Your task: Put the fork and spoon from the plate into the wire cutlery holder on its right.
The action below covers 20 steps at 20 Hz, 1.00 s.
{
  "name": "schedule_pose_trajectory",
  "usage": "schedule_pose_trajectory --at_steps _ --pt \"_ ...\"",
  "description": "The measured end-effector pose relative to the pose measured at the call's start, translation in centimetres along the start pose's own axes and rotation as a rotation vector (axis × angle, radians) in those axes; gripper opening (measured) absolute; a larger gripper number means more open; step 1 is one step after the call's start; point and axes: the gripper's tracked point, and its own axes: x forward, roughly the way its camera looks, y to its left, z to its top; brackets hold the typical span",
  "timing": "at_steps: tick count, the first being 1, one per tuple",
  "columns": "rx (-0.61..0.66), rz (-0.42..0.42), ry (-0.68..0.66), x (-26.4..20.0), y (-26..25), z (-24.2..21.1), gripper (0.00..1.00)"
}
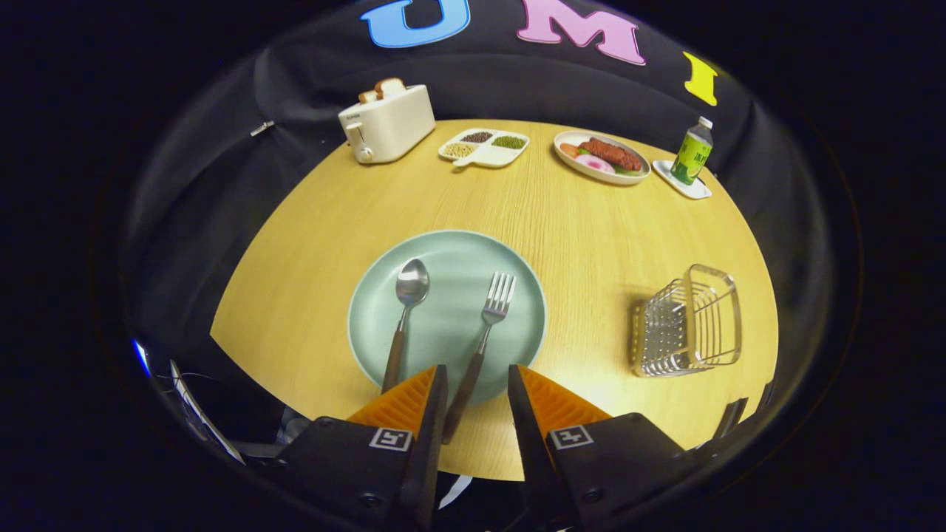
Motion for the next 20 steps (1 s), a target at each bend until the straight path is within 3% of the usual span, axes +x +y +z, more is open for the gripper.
schedule_pose_trajectory --at_steps 2,4,10,12,15,20 --pt "0.037 -0.025 0.045 1.9 -0.2 -0.6 0.53" --pt "0.074 -0.042 0.069 2.3 -0.1 -0.6 0.41" --pt "0.094 -0.100 0.154 5.4 -0.1 -1.1 0.33" --pt "0.102 -0.129 0.166 5.7 -0.5 -0.5 0.24" --pt "0.097 -0.075 0.176 5.9 0.0 -0.4 0.11" --pt "0.116 0.000 0.117 4.4 0.6 1.6 0.10"
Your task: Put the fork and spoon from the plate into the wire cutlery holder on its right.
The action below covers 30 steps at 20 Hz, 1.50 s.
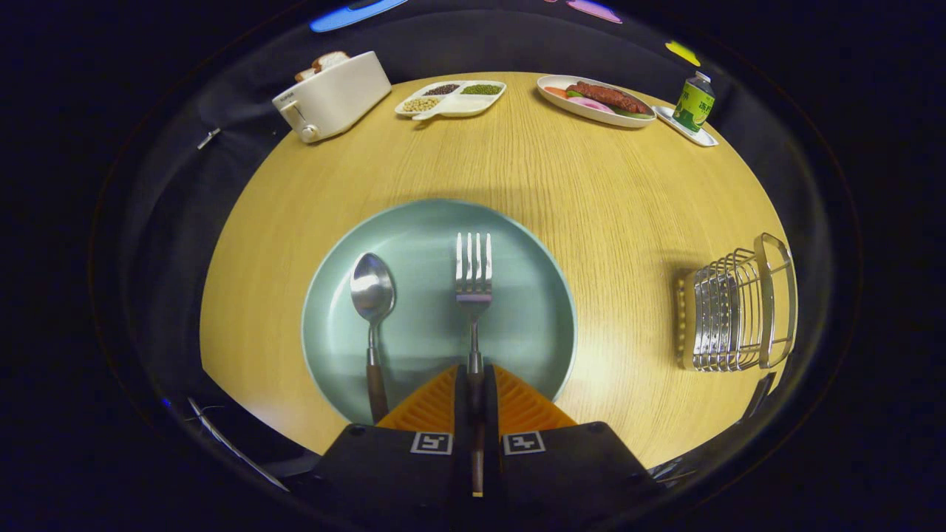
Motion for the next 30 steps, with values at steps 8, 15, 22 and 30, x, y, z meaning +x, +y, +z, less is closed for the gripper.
schedule_pose_trajectory --at_steps 8,15,22,30 --pt "-0.196 0.029 -0.053 -10.9 -6.4 4.7 0.10" --pt "-0.275 -0.064 0.229 -16.3 -19.1 3.9 0.10" --pt "-0.414 -0.155 0.619 -15.4 -23.5 0.3 0.10" --pt "-0.442 -0.222 0.842 -13.7 -24.1 0.4 0.11"
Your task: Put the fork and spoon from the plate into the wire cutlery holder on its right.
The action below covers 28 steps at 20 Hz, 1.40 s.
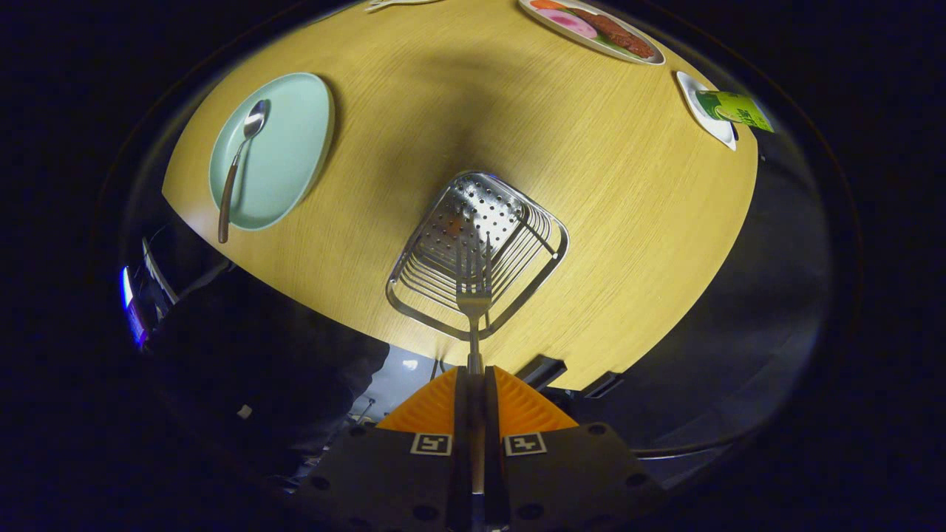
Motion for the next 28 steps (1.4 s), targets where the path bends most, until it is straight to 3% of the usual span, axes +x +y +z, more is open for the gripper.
schedule_pose_trajectory --at_steps 4,5,7,10,13,19,24,28 --pt "0.020 -0.002 -0.014 0.3 -0.1 0.7 0.18" --pt "0.021 0.000 -0.042 0.4 -0.2 1.0 0.33" --pt "0.028 0.004 -0.121 -0.2 -0.1 1.7 0.52" --pt "0.108 0.013 -0.290 -1.9 0.3 2.8 0.75" --pt "0.219 -0.015 -0.506 -4.1 0.4 3.6 0.78" --pt "0.271 0.097 -0.873 -10.4 8.9 6.6 0.82" --pt "0.300 0.303 -0.961 -10.3 18.2 11.2 0.83" --pt "0.271 0.363 -0.937 -7.8 23.3 14.6 0.84"
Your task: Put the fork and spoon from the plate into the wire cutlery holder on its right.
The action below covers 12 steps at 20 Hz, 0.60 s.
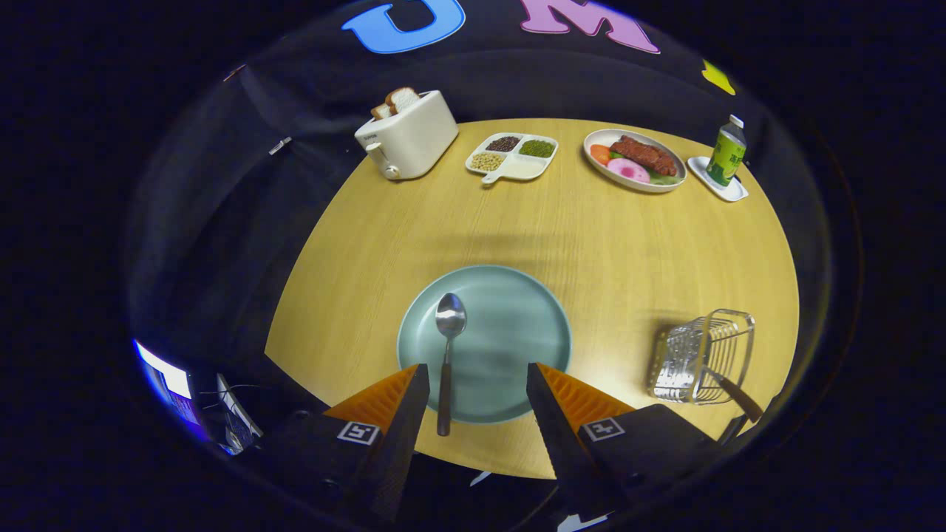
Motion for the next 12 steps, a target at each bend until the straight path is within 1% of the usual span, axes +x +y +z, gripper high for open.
schedule_pose_trajectory --at_steps 2,7,12 --pt "-0.028 -0.009 0.023 1.8 0.8 -0.8 0.77" --pt "-0.133 -0.055 0.103 5.5 1.2 -3.3 0.77" --pt "-0.166 -0.083 0.153 7.4 1.3 -4.3 0.77"
